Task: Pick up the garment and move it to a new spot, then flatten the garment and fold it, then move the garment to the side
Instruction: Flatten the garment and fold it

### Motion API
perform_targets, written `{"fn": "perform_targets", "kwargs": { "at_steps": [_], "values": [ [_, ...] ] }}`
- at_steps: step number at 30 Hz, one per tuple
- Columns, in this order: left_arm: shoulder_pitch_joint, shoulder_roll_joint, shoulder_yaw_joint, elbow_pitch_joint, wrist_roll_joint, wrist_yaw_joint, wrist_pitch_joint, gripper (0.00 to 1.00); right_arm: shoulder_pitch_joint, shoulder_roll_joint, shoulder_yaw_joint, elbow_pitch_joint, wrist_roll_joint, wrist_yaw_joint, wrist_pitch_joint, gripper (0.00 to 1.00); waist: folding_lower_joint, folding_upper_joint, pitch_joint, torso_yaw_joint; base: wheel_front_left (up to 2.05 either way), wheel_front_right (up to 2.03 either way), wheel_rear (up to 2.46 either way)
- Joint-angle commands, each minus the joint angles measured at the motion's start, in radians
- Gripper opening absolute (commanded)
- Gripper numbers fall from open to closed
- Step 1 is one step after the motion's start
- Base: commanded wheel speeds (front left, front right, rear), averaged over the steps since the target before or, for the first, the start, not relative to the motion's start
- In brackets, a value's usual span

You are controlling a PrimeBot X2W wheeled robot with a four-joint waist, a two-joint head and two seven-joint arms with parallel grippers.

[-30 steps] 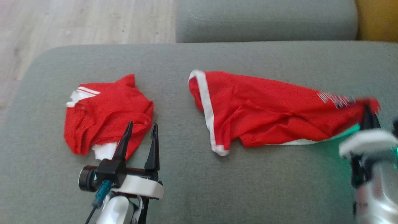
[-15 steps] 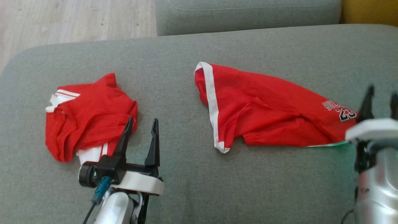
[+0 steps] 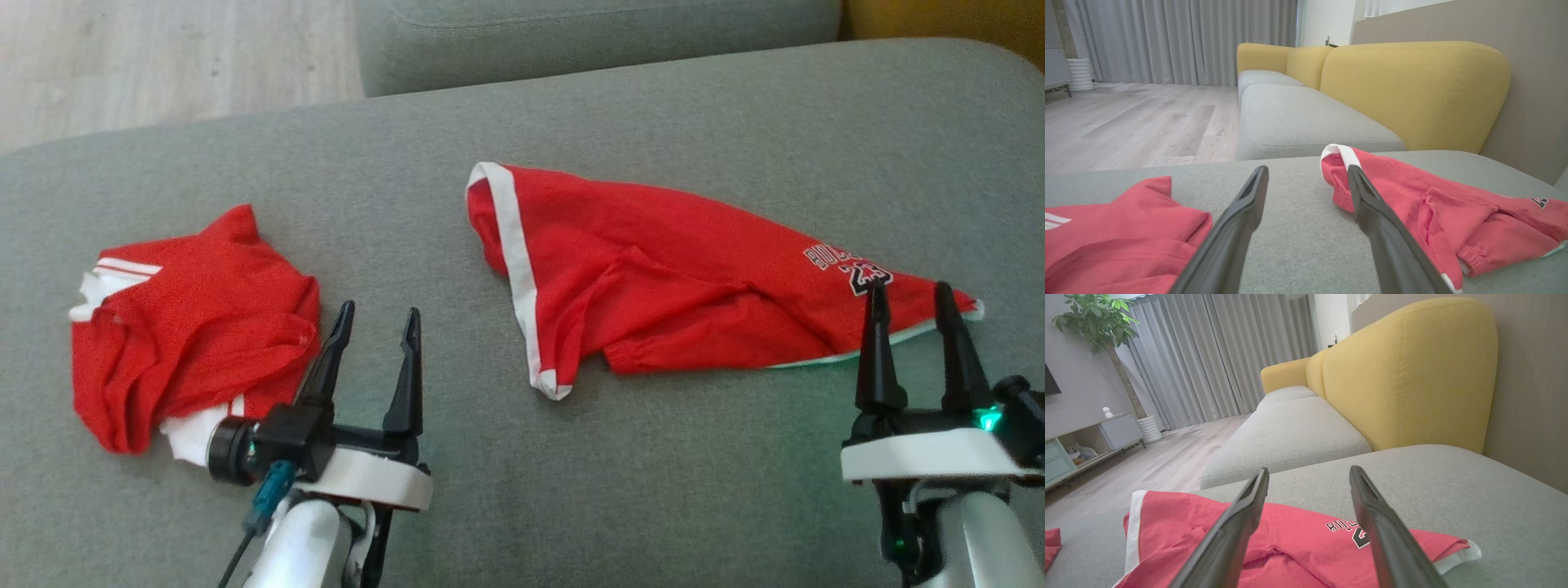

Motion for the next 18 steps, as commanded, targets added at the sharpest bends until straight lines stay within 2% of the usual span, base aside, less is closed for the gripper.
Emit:
{"fn": "perform_targets", "kwargs": {
  "at_steps": [1, 5, 9, 14, 18],
  "values": [
    [-0.060, 0.007, 0.027, -0.031, 0.018, -0.009, -0.010, 1.00, -0.039, -0.005, 0.028, -0.055, 0.007, 0.008, -0.011, 1.00, 0.0000, 0.0000, 0.012, -0.020, 0.00, 0.00, 0.00],
    [-0.093, 0.020, -0.034, -0.010, 0.049, -0.058, 0.003, 1.00, -0.037, -0.005, 0.015, -0.077, 0.016, 0.008, -0.011, 1.00, 0.0000, 0.0000, 0.033, -0.044, 0.00, 0.00, 0.00],
    [-0.133, 0.038, -0.139, 0.049, 0.079, -0.111, 0.103, 1.00, -0.038, -0.005, 0.018, -0.080, 0.016, 0.008, -0.011, 1.00, 0.0000, 0.0000, 0.057, -0.064, 0.00, 0.00, 0.00],
    [-0.180, 0.053, -0.211, 0.139, 0.078, -0.129, 0.219, 1.00, -0.052, -0.005, 0.028, -0.077, 0.026, 0.008, -0.011, 1.00, 0.0000, 0.0000, 0.087, -0.092, 0.00, 0.00, 0.00],
    [-0.204, 0.054, -0.240, 0.185, 0.060, -0.134, 0.240, 1.00, -0.059, -0.005, 0.035, -0.072, 0.036, 0.008, -0.011, 1.00, 0.0000, 0.0000, 0.103, -0.113, 0.00, 0.00, 0.00]
  ]
}}
